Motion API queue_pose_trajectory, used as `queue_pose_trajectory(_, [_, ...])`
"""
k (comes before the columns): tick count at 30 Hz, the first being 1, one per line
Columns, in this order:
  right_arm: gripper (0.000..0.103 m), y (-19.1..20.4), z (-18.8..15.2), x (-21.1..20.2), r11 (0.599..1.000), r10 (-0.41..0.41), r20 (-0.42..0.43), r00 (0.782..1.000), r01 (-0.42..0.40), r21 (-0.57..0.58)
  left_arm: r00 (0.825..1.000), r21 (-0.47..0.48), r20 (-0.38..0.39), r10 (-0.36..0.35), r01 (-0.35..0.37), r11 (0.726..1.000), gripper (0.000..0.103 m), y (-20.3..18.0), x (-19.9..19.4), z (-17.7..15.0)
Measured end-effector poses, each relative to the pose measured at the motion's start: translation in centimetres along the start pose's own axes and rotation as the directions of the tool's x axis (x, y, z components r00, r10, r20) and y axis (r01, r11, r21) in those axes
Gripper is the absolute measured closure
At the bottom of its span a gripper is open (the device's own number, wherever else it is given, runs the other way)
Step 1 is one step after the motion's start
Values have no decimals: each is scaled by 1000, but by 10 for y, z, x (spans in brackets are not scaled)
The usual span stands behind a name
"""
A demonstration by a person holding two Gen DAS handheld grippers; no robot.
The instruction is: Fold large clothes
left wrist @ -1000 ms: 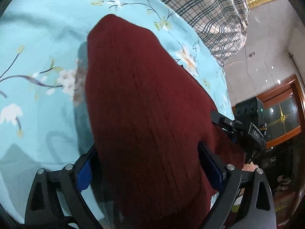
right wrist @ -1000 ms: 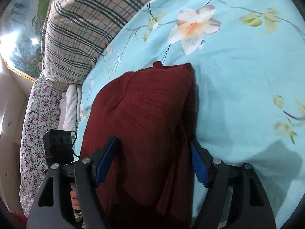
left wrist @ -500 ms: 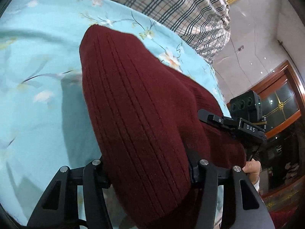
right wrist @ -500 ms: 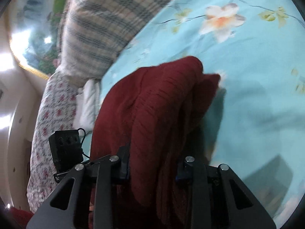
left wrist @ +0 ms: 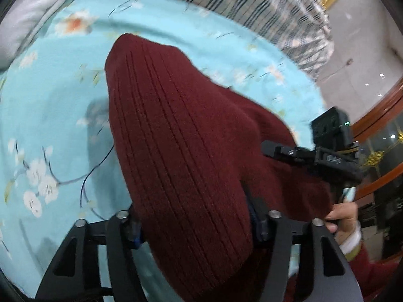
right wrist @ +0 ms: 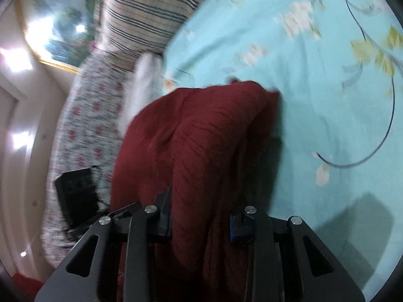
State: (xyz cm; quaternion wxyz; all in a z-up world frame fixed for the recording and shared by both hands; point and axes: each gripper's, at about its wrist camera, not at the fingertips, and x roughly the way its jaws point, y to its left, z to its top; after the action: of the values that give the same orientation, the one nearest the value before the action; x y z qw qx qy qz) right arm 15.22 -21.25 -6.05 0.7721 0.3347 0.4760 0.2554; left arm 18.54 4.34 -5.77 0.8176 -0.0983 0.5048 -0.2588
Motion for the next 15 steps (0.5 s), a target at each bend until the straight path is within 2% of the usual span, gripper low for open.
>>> queue_pose_trajectory(1, [59, -3, -1, 0, 1000, -5, 7, 1000, 4, 7, 1000, -13, 19, -13, 13, 1000, 34, 4, 0, -3])
queue_pose_trajectory(3, [55, -5, -2, -3, 1000, -14, 18, 1000, 14, 21, 999, -38, 33, -28, 29, 999, 30, 7, -3, -5])
queue_pose_trajectory(7, [47, 4, -4, -18, 996, -85, 42, 995, 85, 13, 997, -15, 60, 48, -47, 999, 28, -5, -14, -10])
queue_pose_trajectory(12, [47, 12, -13, -53, 993, -117, 119, 986, 117, 7, 986, -17, 133, 102, -101, 995, 28, -20, -43, -25])
queue_pose_trajectory(15, [47, 22, -22, -70, 995, -93, 156, 983, 96, -14, 978, 0, 184, 97, -98, 995, 28, -27, -67, -42])
